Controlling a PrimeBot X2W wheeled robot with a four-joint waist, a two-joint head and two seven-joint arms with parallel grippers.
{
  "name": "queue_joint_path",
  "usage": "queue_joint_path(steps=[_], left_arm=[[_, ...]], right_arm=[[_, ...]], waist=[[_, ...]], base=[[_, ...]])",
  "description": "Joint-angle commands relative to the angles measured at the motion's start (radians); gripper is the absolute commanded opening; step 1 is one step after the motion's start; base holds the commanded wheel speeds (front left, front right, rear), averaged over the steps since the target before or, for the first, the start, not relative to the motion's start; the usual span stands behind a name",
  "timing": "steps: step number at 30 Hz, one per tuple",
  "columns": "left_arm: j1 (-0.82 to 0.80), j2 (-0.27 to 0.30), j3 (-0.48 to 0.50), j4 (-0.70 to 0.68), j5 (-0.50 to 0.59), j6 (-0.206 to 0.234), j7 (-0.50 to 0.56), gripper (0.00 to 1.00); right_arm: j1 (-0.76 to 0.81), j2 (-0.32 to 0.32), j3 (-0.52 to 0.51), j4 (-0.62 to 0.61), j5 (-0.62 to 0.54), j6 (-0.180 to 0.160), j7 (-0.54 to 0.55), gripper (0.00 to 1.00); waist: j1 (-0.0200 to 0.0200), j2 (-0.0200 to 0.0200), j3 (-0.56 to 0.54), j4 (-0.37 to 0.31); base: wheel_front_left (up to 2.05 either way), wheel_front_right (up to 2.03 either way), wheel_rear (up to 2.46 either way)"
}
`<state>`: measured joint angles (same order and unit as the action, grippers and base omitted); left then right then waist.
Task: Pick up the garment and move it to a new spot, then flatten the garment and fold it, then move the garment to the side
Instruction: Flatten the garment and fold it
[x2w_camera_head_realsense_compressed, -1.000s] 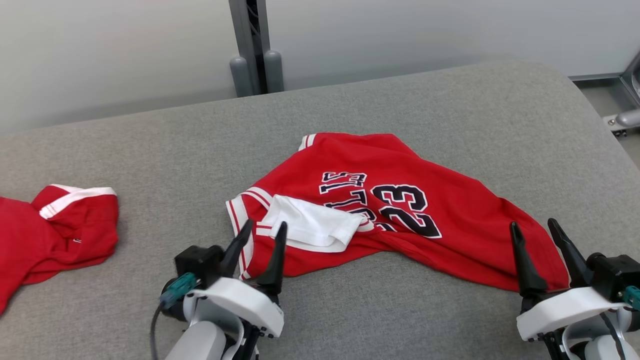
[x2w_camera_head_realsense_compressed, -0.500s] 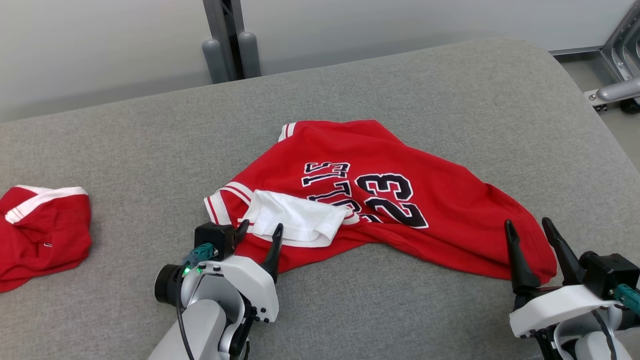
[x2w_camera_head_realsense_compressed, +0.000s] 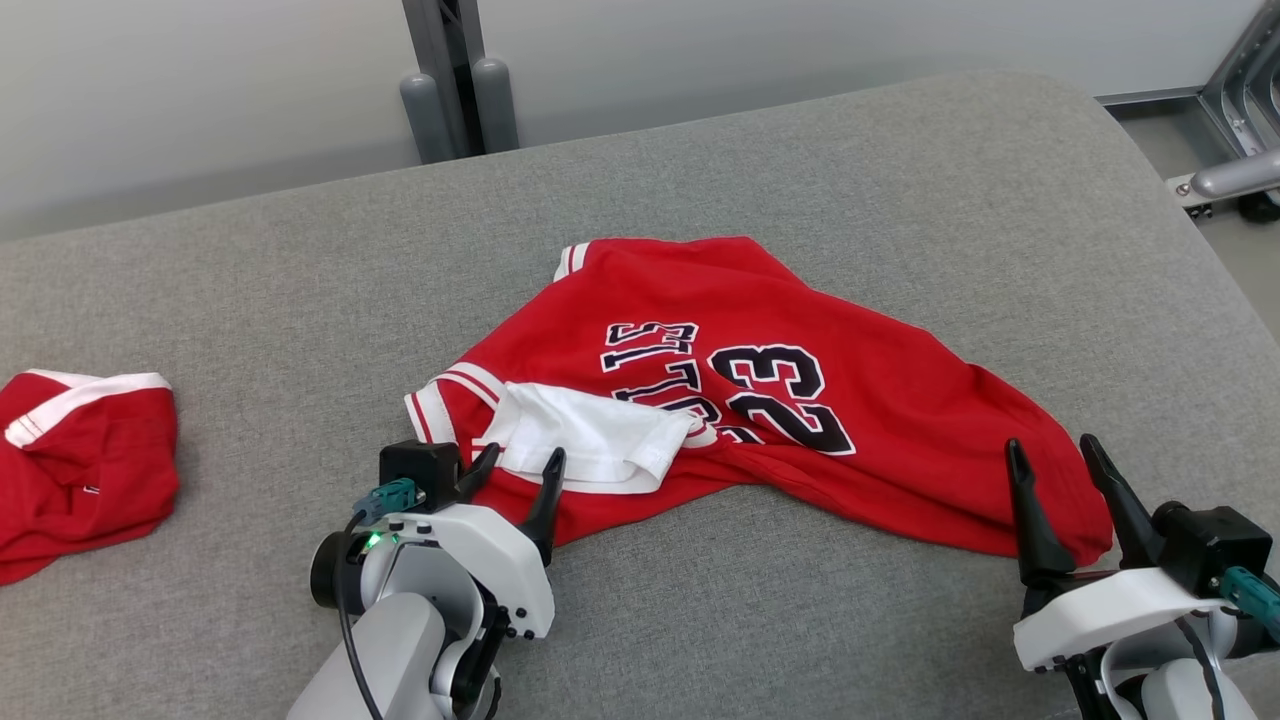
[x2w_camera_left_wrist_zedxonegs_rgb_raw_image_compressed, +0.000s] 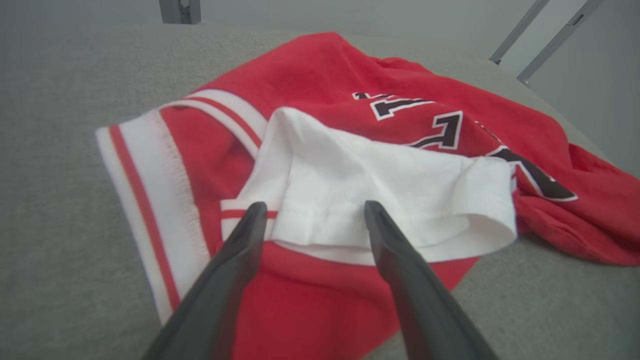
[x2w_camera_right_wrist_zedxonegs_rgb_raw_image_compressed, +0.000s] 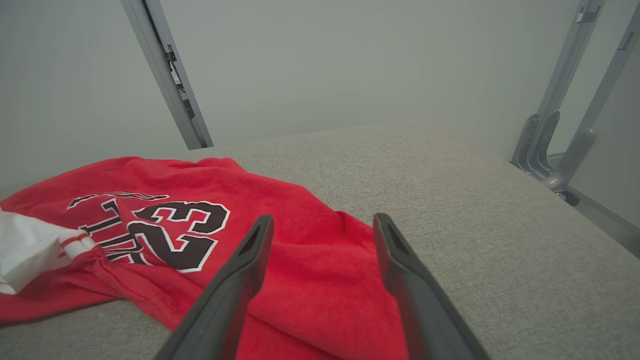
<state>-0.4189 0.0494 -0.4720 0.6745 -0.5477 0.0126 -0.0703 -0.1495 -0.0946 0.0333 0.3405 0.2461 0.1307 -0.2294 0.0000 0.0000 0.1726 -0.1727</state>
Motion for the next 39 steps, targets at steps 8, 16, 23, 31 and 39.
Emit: queue_joint_path(steps=[8,16,23,31,39], left_arm=[[-0.017,0.004,-0.02,0.006,-0.015,0.004,0.005,1.0],[-0.024,0.003,-0.028,0.02,-0.031,0.003,-0.001,0.0],[-0.016,0.003,-0.029,0.018,-0.044,0.006,-0.038,0.0],[0.019,0.018,-0.019,-0.047,-0.057,0.016,-0.064,0.0],[0.046,0.032,-0.026,-0.109,-0.06,0.027,-0.046,0.0]], right_arm=[[-0.011,0.001,0.0,0.014,-0.011,0.0,-0.012,1.0],[-0.012,-0.002,0.002,0.021,-0.017,0.0,-0.016,1.0],[-0.005,-0.008,0.005,0.028,-0.015,0.0,-0.018,1.0],[0.041,-0.006,-0.061,0.054,-0.023,0.0,-0.015,1.0],[0.083,-0.003,-0.143,0.118,-0.028,0.0,-0.019,1.0]], waist=[[0.0,0.0,-0.003,-0.002],[0.0,0.0,-0.008,-0.001],[0.0,0.0,-0.019,0.001],[0.0,0.0,-0.031,0.005],[0.0,0.0,-0.04,0.017]], base=[[0.0,0.0,0.0],[0.0,0.0,0.0],[0.0,0.0,0.0],[0.0,0.0,0.0],[0.0,0.0,0.0]])
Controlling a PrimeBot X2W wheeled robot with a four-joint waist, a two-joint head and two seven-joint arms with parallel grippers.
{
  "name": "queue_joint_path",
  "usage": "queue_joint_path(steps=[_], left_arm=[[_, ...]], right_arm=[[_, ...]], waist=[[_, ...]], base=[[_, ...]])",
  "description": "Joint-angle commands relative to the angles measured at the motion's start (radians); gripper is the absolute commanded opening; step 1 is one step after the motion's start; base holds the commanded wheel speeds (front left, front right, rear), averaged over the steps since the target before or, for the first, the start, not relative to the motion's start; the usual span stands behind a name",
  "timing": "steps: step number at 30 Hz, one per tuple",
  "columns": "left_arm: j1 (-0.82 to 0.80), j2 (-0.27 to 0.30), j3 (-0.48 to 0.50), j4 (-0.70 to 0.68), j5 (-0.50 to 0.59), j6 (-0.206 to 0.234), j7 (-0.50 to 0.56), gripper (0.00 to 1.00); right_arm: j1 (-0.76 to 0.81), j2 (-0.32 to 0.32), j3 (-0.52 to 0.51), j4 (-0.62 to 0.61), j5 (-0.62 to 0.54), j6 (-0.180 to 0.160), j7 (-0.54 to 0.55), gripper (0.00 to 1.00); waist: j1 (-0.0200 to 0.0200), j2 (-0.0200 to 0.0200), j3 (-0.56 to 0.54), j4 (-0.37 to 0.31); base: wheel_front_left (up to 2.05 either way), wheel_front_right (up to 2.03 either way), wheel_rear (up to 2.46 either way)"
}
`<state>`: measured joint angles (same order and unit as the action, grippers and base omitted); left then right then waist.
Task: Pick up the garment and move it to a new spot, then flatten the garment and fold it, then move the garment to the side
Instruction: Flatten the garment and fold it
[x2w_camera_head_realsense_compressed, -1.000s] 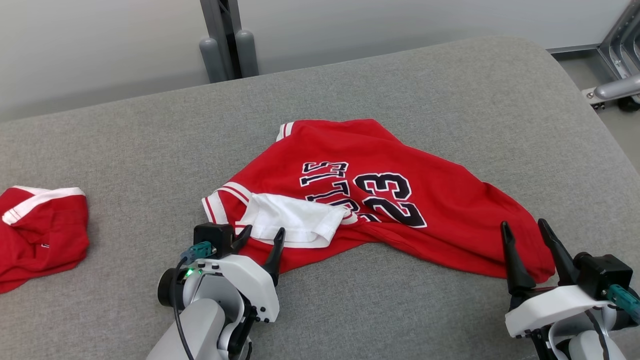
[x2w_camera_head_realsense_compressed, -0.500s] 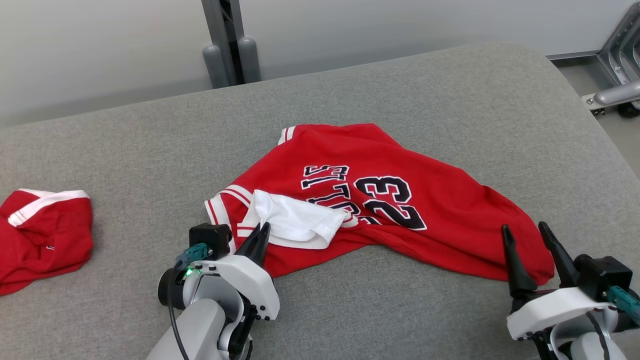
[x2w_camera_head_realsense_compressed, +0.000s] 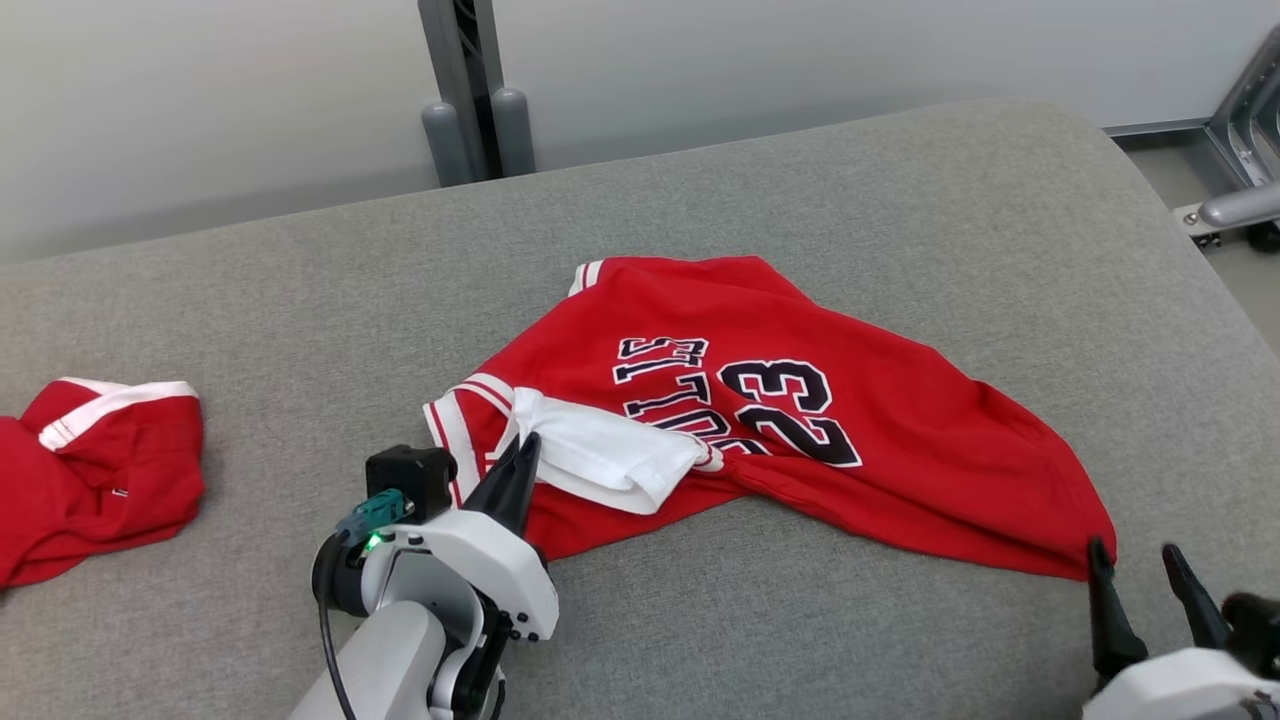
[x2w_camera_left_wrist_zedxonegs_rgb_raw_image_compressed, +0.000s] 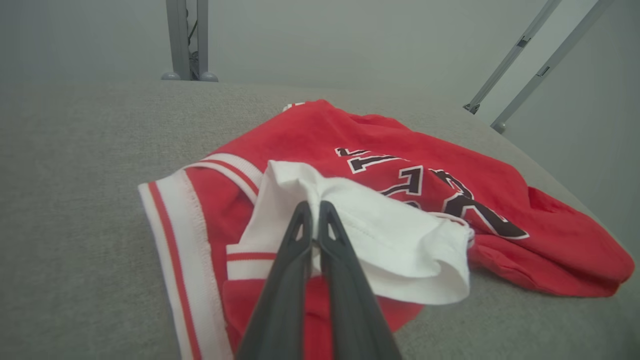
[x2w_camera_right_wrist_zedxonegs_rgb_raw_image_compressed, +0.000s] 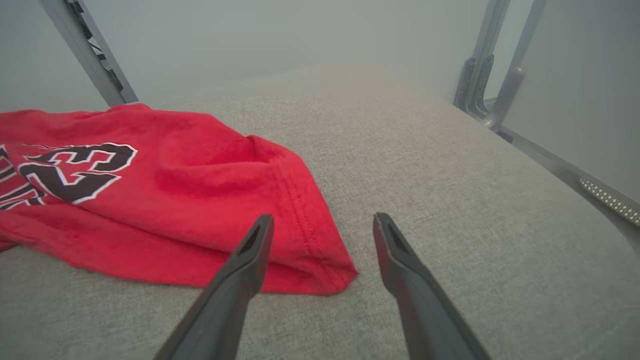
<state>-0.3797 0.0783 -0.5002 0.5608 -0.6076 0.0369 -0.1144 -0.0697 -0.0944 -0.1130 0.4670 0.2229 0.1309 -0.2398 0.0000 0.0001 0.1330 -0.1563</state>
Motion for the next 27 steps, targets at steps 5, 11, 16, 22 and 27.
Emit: queue_joint_path(steps=[5,11,16,22,27], left_arm=[[0.022,0.015,-0.002,-0.027,-0.003,0.012,0.01,0.0],[0.029,0.028,-0.008,-0.063,-0.001,0.025,0.025,0.0],[0.039,0.036,-0.014,-0.09,0.004,0.037,0.038,0.0],[0.043,0.052,-0.021,-0.121,0.007,0.045,0.054,0.0],[0.047,0.058,-0.026,-0.141,0.009,0.052,0.062,0.0]], right_arm=[[0.015,-0.004,-0.034,0.07,0.023,0.0,-0.008,1.0],[-0.023,0.0,-0.033,0.158,0.095,0.0,-0.015,1.0],[-0.059,-0.013,-0.023,0.22,0.137,0.0,-0.02,1.0],[-0.096,-0.03,-0.009,0.28,0.178,0.0,-0.027,1.0],[-0.116,-0.038,0.01,0.315,0.208,0.0,-0.027,1.0]], waist=[[0.0,-0.0001,-0.004,0.014],[0.0,-0.0001,-0.001,0.026],[0.0,-0.0001,0.005,0.043],[0.0,-0.0001,0.016,0.06],[0.0,-0.0001,0.023,0.069]], base=[[0.0,0.0,0.0],[0.0,0.0,0.0],[0.0,0.0,0.0],[0.0,0.0,0.0],[0.0,0.0,0.0]])
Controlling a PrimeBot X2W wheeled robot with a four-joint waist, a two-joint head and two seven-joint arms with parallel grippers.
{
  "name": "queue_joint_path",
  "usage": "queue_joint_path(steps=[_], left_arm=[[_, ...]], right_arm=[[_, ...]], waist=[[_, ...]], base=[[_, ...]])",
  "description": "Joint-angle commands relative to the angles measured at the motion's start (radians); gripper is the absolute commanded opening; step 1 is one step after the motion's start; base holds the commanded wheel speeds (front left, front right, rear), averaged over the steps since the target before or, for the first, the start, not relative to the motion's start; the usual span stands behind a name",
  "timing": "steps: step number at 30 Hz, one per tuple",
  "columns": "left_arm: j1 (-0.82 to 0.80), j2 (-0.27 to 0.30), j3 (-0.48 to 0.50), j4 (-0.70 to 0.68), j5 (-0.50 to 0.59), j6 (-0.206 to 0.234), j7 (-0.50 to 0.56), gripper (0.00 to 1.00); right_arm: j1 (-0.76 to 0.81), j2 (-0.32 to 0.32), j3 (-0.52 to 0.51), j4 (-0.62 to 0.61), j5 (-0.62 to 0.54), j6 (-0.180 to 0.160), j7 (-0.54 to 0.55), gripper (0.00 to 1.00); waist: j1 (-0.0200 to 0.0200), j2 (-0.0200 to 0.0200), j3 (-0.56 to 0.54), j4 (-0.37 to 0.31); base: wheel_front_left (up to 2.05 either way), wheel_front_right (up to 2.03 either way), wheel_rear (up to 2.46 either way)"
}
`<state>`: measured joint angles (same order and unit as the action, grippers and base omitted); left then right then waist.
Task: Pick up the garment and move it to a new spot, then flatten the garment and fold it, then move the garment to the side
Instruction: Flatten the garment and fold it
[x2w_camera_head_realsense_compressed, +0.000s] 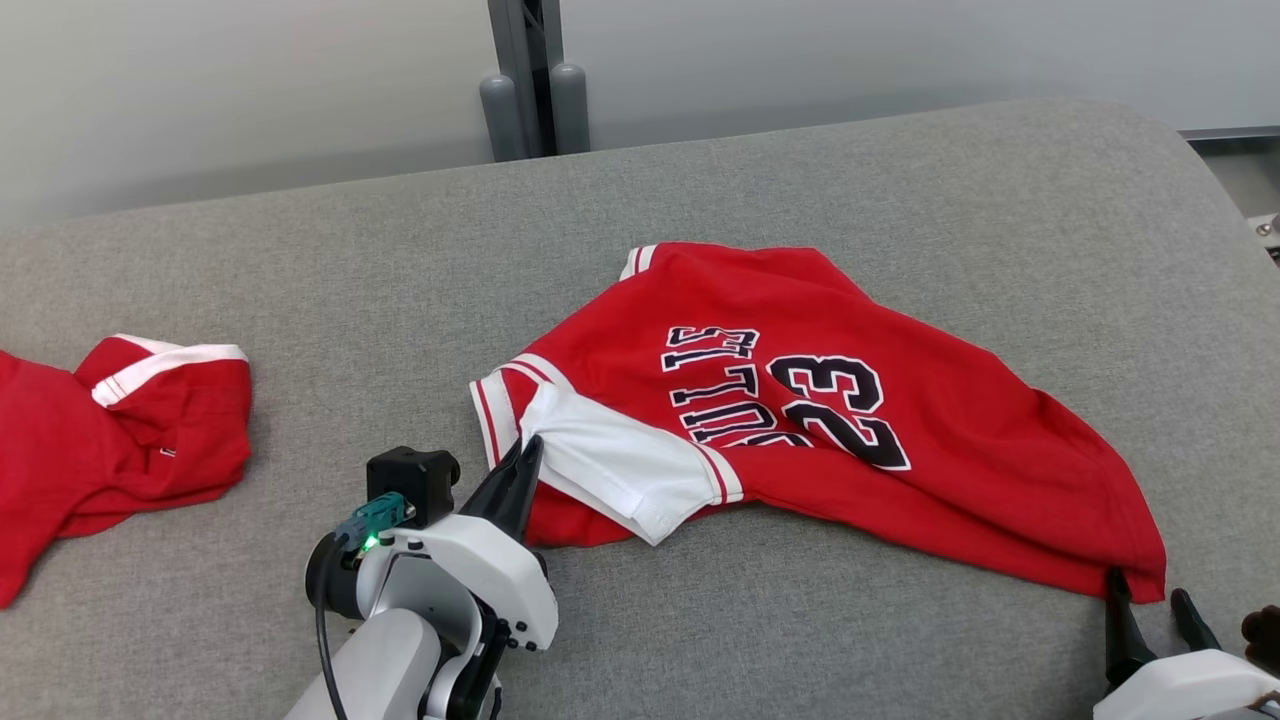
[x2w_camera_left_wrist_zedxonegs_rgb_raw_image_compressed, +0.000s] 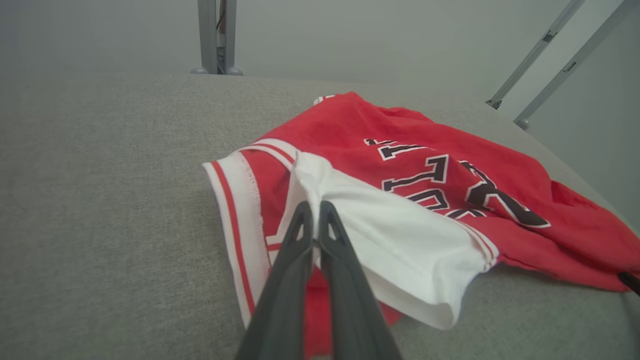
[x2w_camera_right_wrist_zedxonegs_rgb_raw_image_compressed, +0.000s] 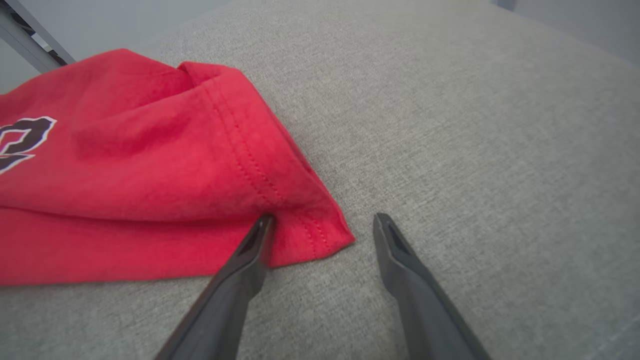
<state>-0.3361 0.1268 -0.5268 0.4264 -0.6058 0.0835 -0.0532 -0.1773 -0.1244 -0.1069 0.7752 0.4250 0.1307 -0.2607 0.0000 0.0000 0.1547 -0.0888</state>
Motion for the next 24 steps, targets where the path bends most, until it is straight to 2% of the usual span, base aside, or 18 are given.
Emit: queue_joint_path(steps=[1,5,7,8,9,16,24], left_arm=[[0.004,0.011,0.0,-0.01,0.007,0.007,0.003,0.0],[0.008,0.012,-0.002,-0.021,0.007,0.014,0.006,0.0],[0.008,0.014,-0.003,-0.025,0.007,0.017,0.007,0.0],[0.008,0.014,-0.004,-0.027,0.006,0.018,0.008,0.0],[0.007,0.014,-0.004,-0.028,0.005,0.018,0.009,0.0],[0.015,0.01,-0.001,-0.028,-0.009,0.022,0.002,0.0],[0.055,-0.029,0.059,-0.079,-0.143,-0.008,0.008,0.0]], right_arm=[[-0.013,-0.009,0.006,0.012,0.013,0.0,-0.006,1.0],[-0.025,-0.014,0.016,0.025,0.028,0.0,-0.005,1.0],[-0.03,-0.015,0.026,0.034,0.033,0.0,-0.005,0.41],[-0.034,-0.016,0.031,0.036,0.035,0.0,-0.005,0.18],[-0.037,-0.018,0.036,0.037,0.035,0.0,-0.005,0.0],[-0.035,-0.03,0.07,-0.012,0.032,0.0,-0.005,0.0],[-0.039,-0.043,0.137,-0.166,0.17,0.0,0.008,0.0]], waist=[[0.0,0.0,0.003,0.003],[0.0,0.0,0.007,0.005],[0.0,0.0,0.007,0.005],[0.0,0.0,0.008,0.006],[0.0,0.0,0.008,0.006],[0.0,0.0,0.0,0.009],[0.0,0.0,-0.057,0.017]], base=[[0.0,0.0,0.0],[0.0,0.0,0.0],[0.0,0.0,0.0],[0.0,0.0,0.0],[0.0,0.0,0.0],[0.0,0.0,0.0],[0.0,0.0,0.0]])
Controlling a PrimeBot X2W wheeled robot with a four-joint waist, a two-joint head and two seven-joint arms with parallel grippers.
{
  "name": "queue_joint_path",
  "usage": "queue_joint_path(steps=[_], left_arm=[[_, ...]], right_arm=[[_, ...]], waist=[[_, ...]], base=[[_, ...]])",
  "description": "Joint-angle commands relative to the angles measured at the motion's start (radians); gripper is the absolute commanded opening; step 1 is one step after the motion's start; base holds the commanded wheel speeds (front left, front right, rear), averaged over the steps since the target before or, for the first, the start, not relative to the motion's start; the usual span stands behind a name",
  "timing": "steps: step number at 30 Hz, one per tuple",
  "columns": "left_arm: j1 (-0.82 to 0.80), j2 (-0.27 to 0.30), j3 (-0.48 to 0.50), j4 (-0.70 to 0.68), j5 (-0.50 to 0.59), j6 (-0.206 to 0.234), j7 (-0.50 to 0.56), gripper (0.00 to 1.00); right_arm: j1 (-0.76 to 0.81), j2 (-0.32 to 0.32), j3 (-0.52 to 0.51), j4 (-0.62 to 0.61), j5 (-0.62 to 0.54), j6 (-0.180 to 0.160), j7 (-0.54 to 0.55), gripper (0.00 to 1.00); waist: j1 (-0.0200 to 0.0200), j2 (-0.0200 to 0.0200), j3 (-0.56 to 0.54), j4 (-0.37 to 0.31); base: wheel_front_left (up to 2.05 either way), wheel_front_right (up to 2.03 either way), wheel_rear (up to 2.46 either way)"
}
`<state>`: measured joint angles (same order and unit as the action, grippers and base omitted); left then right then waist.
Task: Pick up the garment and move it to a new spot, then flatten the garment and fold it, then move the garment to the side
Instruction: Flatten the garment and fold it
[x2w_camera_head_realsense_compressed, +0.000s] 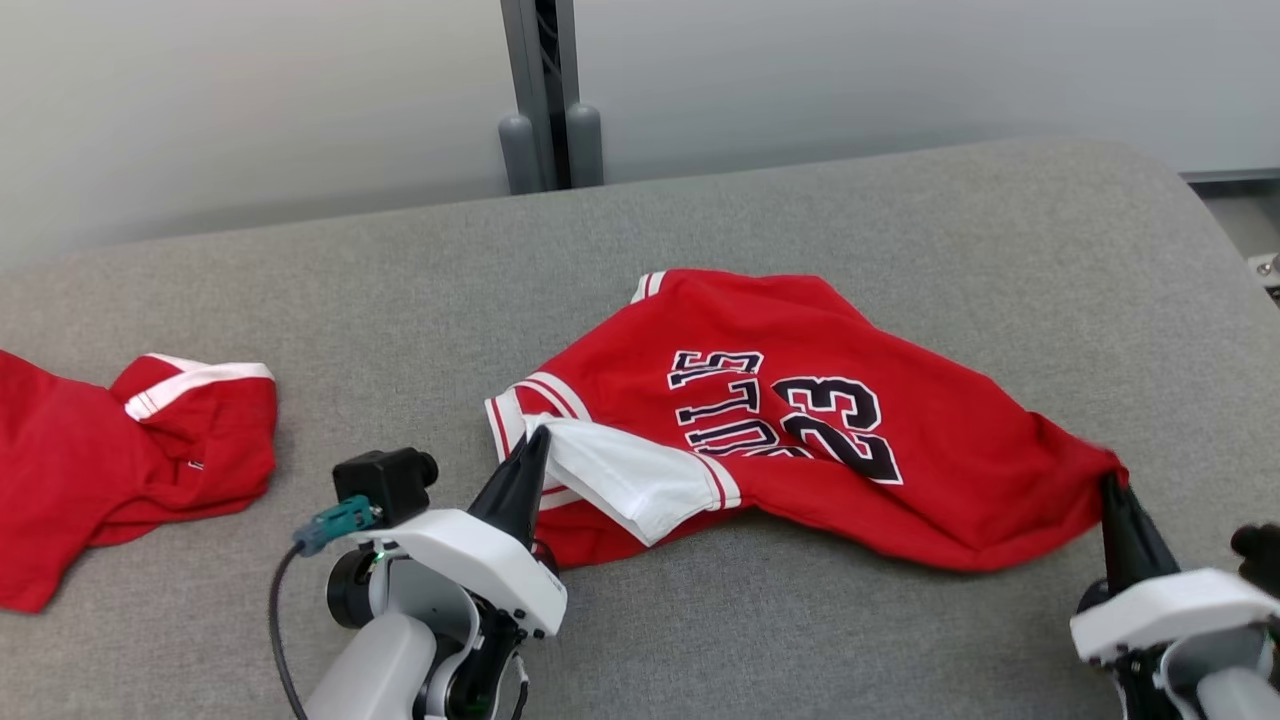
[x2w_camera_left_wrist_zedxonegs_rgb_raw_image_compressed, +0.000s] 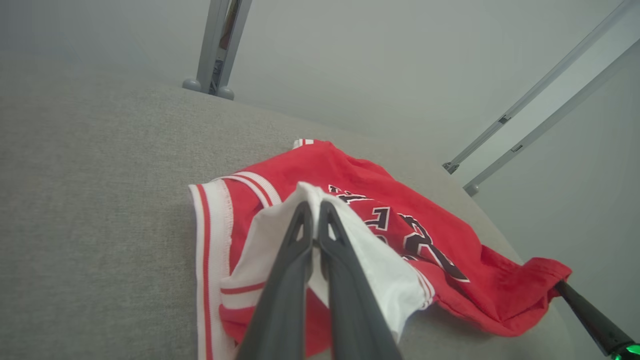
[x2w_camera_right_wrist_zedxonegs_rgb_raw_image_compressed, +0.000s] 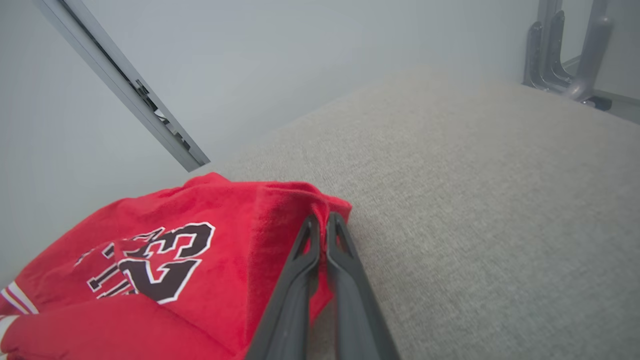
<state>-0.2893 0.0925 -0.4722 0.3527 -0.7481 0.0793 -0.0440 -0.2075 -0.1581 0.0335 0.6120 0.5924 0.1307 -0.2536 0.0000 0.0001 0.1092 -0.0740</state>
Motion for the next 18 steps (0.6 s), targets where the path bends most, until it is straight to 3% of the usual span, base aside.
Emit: queue_joint_path(steps=[1,9,18], left_arm=[[0.012,0.002,0.016,-0.016,-0.024,-0.011,0.003,0.0],[0.0,-0.012,0.107,-0.146,-0.151,-0.008,0.016,0.0],[-0.124,0.01,0.192,-0.252,-0.198,0.049,0.059,0.0]], right_arm=[[-0.015,-0.016,0.007,-0.031,0.023,0.0,0.01,0.0],[-0.066,-0.064,-0.001,-0.273,0.138,0.0,0.125,0.0],[-0.244,-0.034,-0.057,-0.442,0.077,0.0,0.321,0.0]], waist=[[0.0,-0.0001,-0.021,0.003],[0.0,-0.0001,-0.096,0.007],[0.0,-0.0001,-0.086,-0.01]], base=[[0.0,0.0,0.0],[0.0,0.0,0.0],[0.0,0.0,0.0]])
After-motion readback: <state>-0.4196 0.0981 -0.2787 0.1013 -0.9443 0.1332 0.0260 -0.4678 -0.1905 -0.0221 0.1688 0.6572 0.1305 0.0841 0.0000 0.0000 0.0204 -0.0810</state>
